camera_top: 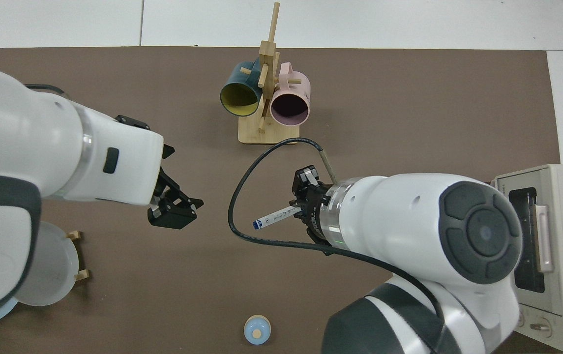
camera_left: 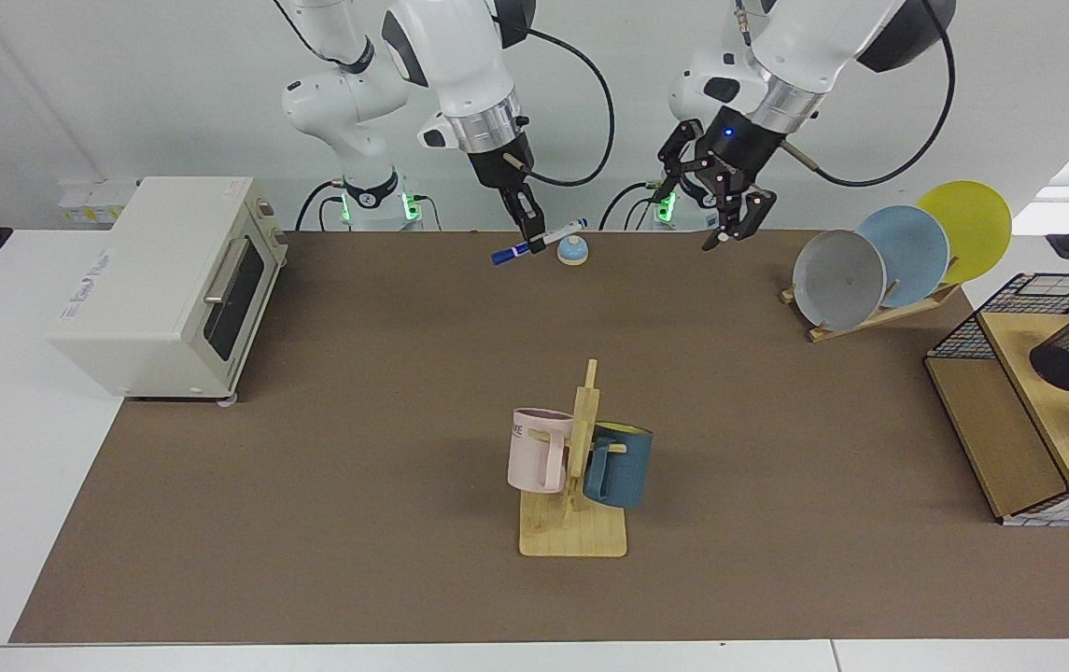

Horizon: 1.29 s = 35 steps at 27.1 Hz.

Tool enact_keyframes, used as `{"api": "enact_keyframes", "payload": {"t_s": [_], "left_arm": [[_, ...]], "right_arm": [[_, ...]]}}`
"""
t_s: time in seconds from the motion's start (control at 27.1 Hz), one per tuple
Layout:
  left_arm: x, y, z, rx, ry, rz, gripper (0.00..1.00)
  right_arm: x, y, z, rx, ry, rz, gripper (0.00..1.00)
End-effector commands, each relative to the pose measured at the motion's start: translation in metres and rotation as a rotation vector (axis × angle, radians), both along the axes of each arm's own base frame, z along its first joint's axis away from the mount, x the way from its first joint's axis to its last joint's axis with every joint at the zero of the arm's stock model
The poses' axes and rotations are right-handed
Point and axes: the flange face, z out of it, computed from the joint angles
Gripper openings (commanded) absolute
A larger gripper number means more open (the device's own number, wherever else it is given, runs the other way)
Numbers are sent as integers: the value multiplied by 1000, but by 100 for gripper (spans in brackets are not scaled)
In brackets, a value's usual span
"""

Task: Put markers into pen holder
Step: 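Lift the marker toward the middle while the left gripper reaches in, then close the left gripper on the marker beside the right gripper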

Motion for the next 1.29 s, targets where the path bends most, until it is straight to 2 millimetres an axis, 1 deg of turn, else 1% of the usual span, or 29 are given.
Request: {"api": "enact_keyframes", "payload": {"t_s": [0.0,0.04,0.15,0.18,0.29,0.44,0.63,0.66,0.74,0.92,1.03,1.14,1.25], "left_arm": [[-12,-27,-10,-48,-55,-85,99],[-15,-33,-10,-51,-54,-95,99],[-28,-60,-16,-50,-46,-141,99],[-30,-64,-18,-51,-44,-144,99],[-43,-92,-30,-49,-28,-185,99],[-47,-105,-41,-51,-25,-173,99],[-54,-113,-53,-49,-32,-184,98],[-54,-114,-54,-50,-35,-185,98],[-54,-114,-54,-52,-38,-184,98],[-54,-114,-56,-51,-33,-183,96],[-56,-114,-62,-47,-21,-184,95],[-55,-115,-61,-64,-24,-174,94],[-55,-117,-61,-72,-19,-148,90]], "right_arm": [[6,4,2,29,2,-26,0],[5,6,2,29,0,-24,0],[7,6,-2,25,4,-21,0],[7,6,-2,25,4,-20,0],[7,6,-2,23,4,-17,0],[7,5,-2,20,3,-15,0],[6,5,-3,15,12,-12,0],[7,5,1,18,7,-13,0],[10,3,9,25,-2,-17,0],[10,3,11,27,-3,-15,0],[9,4,12,31,-2,-14,0],[9,5,14,59,10,-23,0],[10,5,15,87,24,-32,0]]}}
